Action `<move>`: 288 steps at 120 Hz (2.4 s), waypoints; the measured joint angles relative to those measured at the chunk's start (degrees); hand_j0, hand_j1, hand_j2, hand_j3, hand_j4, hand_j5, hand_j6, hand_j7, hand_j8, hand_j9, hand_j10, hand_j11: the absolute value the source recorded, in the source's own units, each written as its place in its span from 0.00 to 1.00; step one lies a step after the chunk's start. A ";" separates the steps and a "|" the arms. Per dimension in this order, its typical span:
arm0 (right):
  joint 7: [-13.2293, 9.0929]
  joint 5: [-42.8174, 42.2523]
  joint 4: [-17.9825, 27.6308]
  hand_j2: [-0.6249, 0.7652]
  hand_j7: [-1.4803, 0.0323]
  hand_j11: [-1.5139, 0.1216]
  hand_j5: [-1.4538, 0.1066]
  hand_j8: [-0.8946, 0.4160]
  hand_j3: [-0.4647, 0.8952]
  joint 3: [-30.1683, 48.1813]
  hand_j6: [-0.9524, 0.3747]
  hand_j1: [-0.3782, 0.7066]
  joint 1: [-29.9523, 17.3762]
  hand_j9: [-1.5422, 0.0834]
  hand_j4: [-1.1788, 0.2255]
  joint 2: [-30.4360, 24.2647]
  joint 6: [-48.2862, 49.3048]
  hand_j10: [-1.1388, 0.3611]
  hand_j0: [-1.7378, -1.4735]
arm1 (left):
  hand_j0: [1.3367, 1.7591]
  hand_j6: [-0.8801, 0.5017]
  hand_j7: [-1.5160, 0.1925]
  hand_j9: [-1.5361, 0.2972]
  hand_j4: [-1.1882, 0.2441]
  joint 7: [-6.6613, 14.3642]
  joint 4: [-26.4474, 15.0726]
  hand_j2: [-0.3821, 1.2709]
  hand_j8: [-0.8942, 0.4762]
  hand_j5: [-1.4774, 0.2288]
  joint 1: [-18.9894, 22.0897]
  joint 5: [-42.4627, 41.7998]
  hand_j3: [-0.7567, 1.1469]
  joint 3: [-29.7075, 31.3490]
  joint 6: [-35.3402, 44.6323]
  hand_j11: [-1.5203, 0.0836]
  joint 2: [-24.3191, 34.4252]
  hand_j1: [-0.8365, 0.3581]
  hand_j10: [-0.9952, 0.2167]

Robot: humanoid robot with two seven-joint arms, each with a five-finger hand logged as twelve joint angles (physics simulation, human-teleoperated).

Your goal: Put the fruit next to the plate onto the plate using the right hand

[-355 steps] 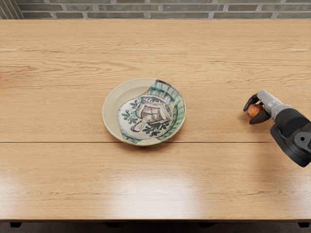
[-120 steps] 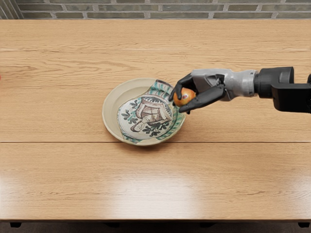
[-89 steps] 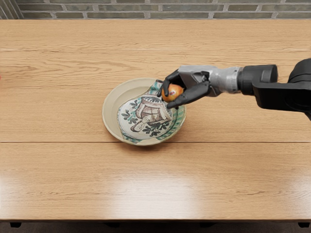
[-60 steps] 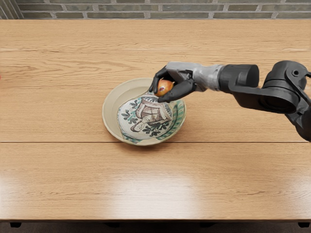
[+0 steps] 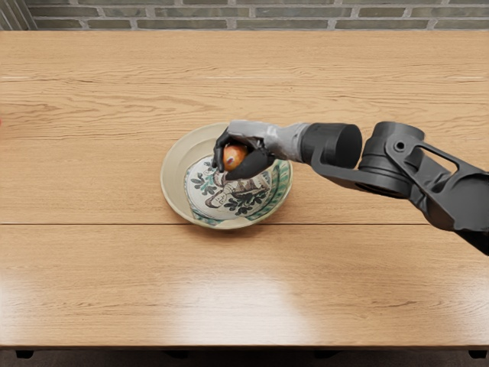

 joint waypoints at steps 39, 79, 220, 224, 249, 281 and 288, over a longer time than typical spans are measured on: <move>-0.02 -0.90 -0.23 0.38 0.43 0.40 0.40 0.41 0.34 -1.02 0.43 0.64 0.31 0.42 0.17 0.56 -0.25 0.34 0.37 | 0.76 0.64 0.89 0.84 0.83 0.00 0.00 0.23 0.65 0.87 0.00 0.00 0.40 0.00 0.00 0.95 0.00 0.99 0.82; -0.09 -0.34 -0.43 0.41 0.74 0.71 0.70 0.55 0.34 -1.02 0.59 0.32 0.23 0.73 0.41 0.59 -0.28 0.57 0.32 | 0.76 0.64 0.89 0.84 0.83 0.00 0.01 0.23 0.65 0.87 0.00 0.00 0.40 0.00 0.00 0.95 0.00 0.99 0.82; -0.56 2.93 -2.02 0.45 0.98 0.92 0.93 0.68 0.34 -0.86 0.72 0.03 1.00 0.95 0.78 -0.79 -0.33 0.76 0.30 | 0.76 0.64 0.89 0.84 0.83 0.00 0.02 0.23 0.65 0.87 0.00 0.00 0.40 0.00 0.00 0.95 0.00 0.99 0.82; -0.58 2.90 -2.04 0.45 0.98 0.92 0.93 0.68 0.34 -0.81 0.72 0.03 1.04 0.95 0.79 -0.82 -0.30 0.76 0.30 | 0.76 0.64 0.89 0.84 0.83 0.00 0.02 0.23 0.65 0.87 0.00 0.00 0.40 0.00 0.00 0.95 0.00 0.99 0.82; -0.56 12.95 -2.13 0.45 0.98 0.93 0.93 0.68 0.34 -0.04 0.72 0.03 1.13 0.95 0.82 -2.52 1.94 0.76 0.30 | 0.76 0.64 0.89 0.84 0.83 0.00 0.01 0.23 0.65 0.87 0.00 0.00 0.40 0.00 0.00 0.95 0.00 0.99 0.82; -0.54 33.64 -2.20 0.45 0.98 0.93 0.93 0.68 0.34 0.86 0.72 0.03 1.03 0.95 0.83 -8.66 8.59 0.76 0.30 | 0.76 0.64 0.89 0.84 0.83 0.00 0.01 0.23 0.65 0.87 0.00 0.00 0.40 0.00 0.00 0.95 0.00 0.99 0.82; -0.53 36.92 -2.22 0.45 0.98 0.93 0.93 0.68 0.34 1.26 0.72 0.03 0.81 0.95 0.84 -9.94 10.08 0.76 0.30 | 0.76 0.64 0.89 0.84 0.83 0.00 0.02 0.23 0.65 0.87 0.00 0.00 0.40 -0.01 0.00 0.95 0.00 0.99 0.82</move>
